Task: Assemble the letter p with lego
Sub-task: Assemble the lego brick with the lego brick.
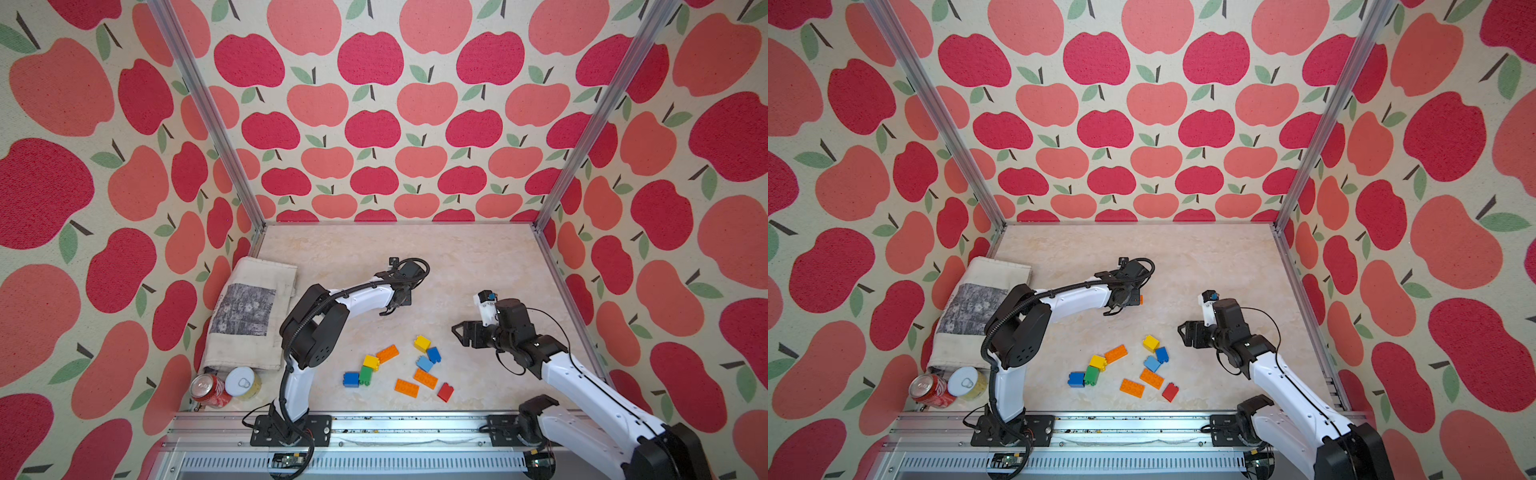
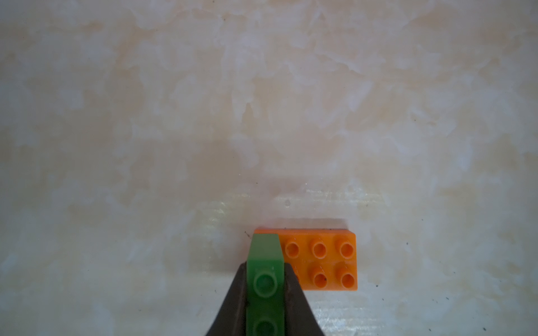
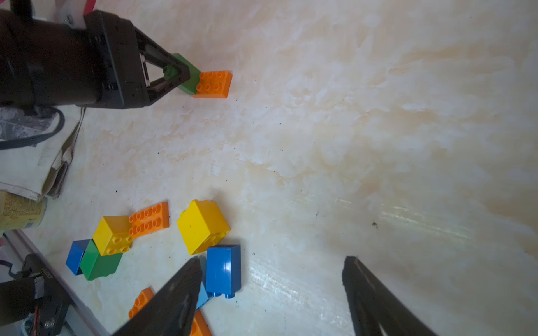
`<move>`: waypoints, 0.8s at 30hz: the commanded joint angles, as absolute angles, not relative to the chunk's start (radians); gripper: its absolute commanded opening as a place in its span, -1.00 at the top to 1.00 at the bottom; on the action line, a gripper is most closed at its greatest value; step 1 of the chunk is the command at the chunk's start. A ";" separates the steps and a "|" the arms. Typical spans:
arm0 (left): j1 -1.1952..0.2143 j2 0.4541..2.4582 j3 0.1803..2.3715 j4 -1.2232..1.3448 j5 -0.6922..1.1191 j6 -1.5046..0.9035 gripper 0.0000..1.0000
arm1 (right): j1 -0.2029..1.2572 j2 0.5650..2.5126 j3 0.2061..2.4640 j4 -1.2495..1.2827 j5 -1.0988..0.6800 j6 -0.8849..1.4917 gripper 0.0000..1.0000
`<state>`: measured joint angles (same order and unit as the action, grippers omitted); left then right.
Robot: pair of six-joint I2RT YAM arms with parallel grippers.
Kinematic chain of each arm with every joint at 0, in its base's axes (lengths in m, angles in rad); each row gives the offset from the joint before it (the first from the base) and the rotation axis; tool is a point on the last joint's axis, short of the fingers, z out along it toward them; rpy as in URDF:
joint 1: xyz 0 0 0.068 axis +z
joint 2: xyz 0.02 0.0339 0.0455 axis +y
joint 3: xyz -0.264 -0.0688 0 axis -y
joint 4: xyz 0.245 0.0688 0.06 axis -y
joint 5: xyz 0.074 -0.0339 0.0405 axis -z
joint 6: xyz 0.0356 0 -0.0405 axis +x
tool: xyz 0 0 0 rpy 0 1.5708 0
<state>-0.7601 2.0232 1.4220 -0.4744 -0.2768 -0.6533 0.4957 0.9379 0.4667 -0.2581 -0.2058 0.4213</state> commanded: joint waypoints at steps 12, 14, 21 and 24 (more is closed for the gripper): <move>-0.759 1.828 1.304 -0.490 -0.178 -0.634 -0.08 | 0.687 1.096 0.469 -0.313 -0.165 0.492 -0.50; -0.757 1.758 1.238 -0.420 -0.152 -0.627 -0.14 | 0.707 1.127 0.479 -0.316 -0.154 0.501 -0.44; -0.686 1.451 0.840 0.035 0.026 -0.599 -0.29 | 0.780 1.219 0.525 -0.307 -0.131 0.505 -0.31; -0.637 1.331 0.688 0.191 0.072 -0.614 -0.37 | 0.799 1.249 0.546 -0.310 -0.117 0.502 -0.23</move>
